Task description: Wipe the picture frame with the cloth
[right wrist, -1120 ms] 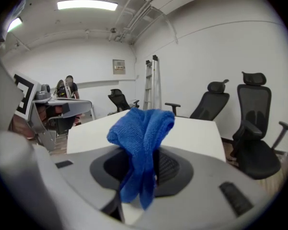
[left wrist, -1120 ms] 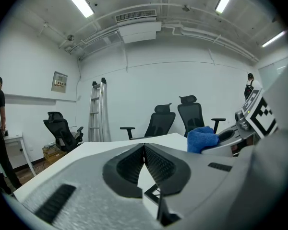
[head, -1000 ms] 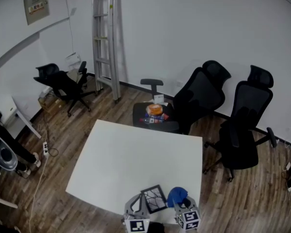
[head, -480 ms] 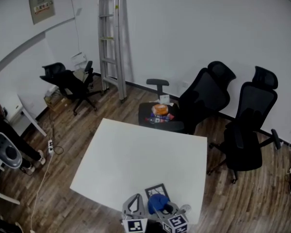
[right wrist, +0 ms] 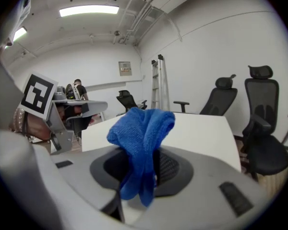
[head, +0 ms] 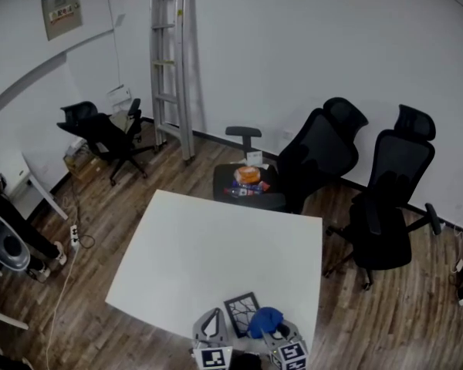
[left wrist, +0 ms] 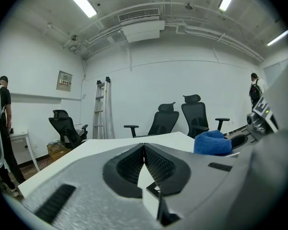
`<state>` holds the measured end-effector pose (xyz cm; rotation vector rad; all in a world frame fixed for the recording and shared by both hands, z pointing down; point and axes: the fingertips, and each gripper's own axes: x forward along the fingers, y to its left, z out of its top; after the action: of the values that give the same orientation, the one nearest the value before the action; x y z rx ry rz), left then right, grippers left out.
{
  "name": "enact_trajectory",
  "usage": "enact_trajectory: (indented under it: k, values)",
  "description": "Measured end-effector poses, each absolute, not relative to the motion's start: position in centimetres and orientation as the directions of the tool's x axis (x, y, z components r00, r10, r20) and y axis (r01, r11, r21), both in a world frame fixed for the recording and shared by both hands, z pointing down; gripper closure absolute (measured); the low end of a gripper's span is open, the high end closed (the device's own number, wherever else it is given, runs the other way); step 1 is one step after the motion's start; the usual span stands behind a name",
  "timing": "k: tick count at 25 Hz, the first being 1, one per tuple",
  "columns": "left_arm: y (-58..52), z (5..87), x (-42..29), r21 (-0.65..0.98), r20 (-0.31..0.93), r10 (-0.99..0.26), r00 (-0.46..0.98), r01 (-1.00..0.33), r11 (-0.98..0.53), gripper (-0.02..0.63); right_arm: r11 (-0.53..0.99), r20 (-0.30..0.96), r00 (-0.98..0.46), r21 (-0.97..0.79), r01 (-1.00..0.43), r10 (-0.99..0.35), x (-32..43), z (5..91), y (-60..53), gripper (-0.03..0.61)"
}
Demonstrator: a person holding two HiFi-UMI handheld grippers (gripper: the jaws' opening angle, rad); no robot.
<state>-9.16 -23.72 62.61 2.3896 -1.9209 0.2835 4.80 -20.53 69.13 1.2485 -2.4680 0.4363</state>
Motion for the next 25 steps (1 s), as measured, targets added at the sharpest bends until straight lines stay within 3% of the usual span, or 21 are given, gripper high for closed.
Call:
enact_trajectory:
  k: [9, 25]
  values:
    - [-24.8, 62.4, -6.5, -0.075, 0.168, -0.948, 0.269, -0.956, -0.285, 0.611, 0.381, 0.449, -0.391, -0.116, -0.917, -0.804, 12.1, 68.8, -21.9, 0.461]
    - [-25.0, 59.0, -8.6, -0.093, 0.097, -0.972, 0.215, -0.970, -0.224, 0.611, 0.565, 0.193, -0.562, -0.046, -0.824, -0.804, 2.7, 59.1, -26.4, 0.460]
